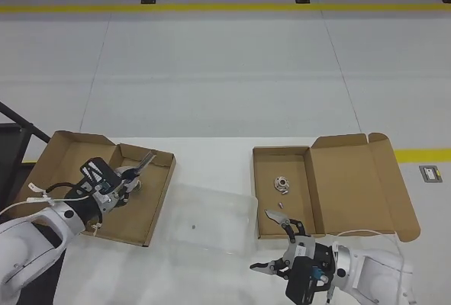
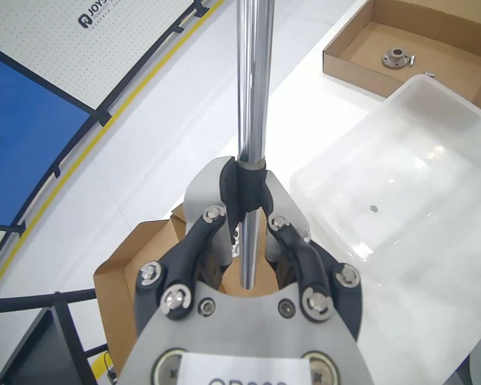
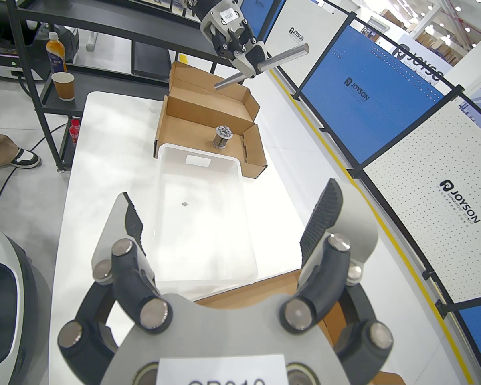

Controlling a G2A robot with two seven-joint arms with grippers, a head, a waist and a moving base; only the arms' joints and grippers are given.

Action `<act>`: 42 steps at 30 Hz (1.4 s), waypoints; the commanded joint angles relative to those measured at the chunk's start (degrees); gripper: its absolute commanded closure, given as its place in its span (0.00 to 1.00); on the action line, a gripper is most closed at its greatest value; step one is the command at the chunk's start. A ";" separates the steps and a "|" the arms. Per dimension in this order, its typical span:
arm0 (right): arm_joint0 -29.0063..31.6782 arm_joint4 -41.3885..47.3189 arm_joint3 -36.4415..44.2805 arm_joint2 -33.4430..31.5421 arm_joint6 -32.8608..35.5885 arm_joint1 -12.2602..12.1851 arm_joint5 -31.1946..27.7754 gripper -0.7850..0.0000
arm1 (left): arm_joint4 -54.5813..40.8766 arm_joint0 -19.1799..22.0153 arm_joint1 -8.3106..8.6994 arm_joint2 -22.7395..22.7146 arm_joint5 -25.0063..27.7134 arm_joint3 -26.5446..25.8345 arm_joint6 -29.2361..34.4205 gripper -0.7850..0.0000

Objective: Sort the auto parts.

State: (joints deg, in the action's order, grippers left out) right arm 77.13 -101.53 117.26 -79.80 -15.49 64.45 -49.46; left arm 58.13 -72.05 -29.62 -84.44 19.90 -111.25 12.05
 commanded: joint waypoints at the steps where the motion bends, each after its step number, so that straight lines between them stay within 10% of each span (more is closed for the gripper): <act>1: 0.00 -0.02 0.00 0.00 -0.01 0.00 -0.01 0.00 | 0.00 -1.25 0.02 -1.54 0.95 -0.30 -0.37 1.00; 14: 0.00 -0.02 0.00 0.00 -0.01 0.00 -0.01 0.00 | -3.39 -1.72 -0.64 -0.01 2.70 1.60 3.63 1.00; 29: 0.00 -0.02 0.00 0.00 -0.01 0.00 -0.01 0.00 | -18.12 14.60 -3.31 11.34 4.52 11.14 34.65 1.00; 42: 0.00 -0.02 0.00 0.00 -0.01 0.00 -0.01 0.00 | -17.58 25.41 -7.18 22.61 5.65 23.64 38.80 1.00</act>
State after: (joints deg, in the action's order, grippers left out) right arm 77.13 -101.53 117.26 -79.80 -15.49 64.45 -49.46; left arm 40.09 -47.26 -36.55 -62.39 25.71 -88.40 51.29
